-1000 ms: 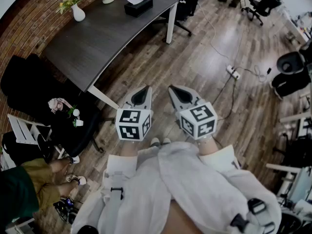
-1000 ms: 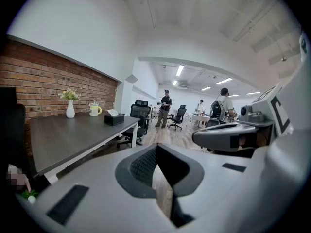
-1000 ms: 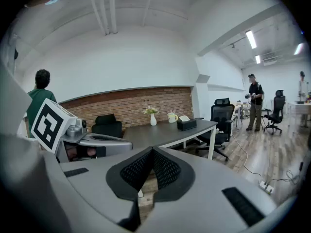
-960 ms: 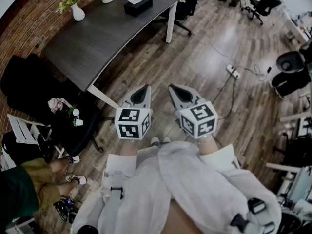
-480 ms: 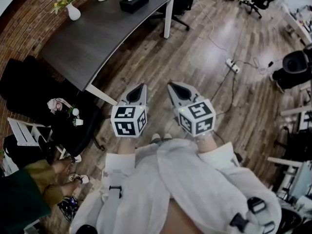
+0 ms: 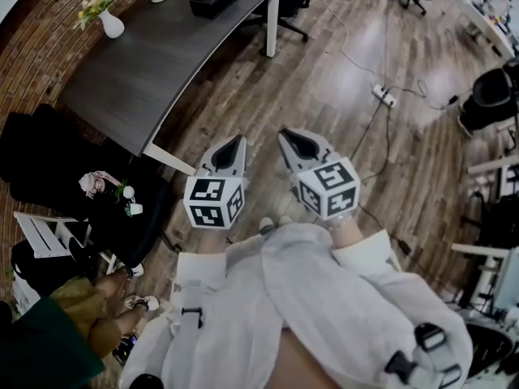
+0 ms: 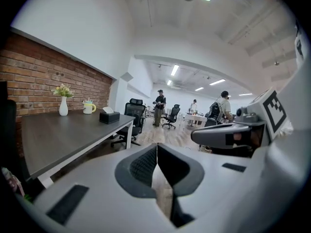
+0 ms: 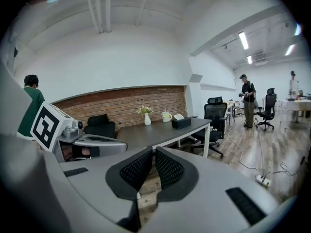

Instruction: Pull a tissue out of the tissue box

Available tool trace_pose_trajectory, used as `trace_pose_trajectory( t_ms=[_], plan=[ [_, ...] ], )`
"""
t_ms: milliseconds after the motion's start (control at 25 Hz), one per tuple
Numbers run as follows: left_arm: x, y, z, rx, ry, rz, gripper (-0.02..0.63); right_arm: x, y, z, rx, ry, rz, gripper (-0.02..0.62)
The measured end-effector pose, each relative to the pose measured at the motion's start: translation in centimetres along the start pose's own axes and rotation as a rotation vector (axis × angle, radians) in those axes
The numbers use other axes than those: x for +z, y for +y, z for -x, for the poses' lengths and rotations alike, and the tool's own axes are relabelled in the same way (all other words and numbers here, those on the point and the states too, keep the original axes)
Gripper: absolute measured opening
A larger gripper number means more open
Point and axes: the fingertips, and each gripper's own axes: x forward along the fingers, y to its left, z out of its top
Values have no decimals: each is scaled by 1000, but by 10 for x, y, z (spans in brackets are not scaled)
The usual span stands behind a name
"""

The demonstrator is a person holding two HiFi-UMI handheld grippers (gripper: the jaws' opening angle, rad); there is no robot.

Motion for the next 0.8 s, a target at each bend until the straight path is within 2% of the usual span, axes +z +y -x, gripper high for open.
trace_pose_trajectory(
  t_ms=[320,400,480,600,800],
  plan=[
    [-11,14,3,-2,4,29,6,-9,3,-4,-63,12,-15,5],
    [-11,19,1,5,3,41,7,-8,4,-8,-54,16,-14,106],
    [-9,23,-3,7,1,51,9,-5,3,-13,-46,13,-6,109],
    [-5,30,-15,6,3,57,70,1,-3,-28,-40,3,4,109],
    [8,57,-45,29,11,57,100,10,-20,-72,-3,27,14,109]
  ],
)
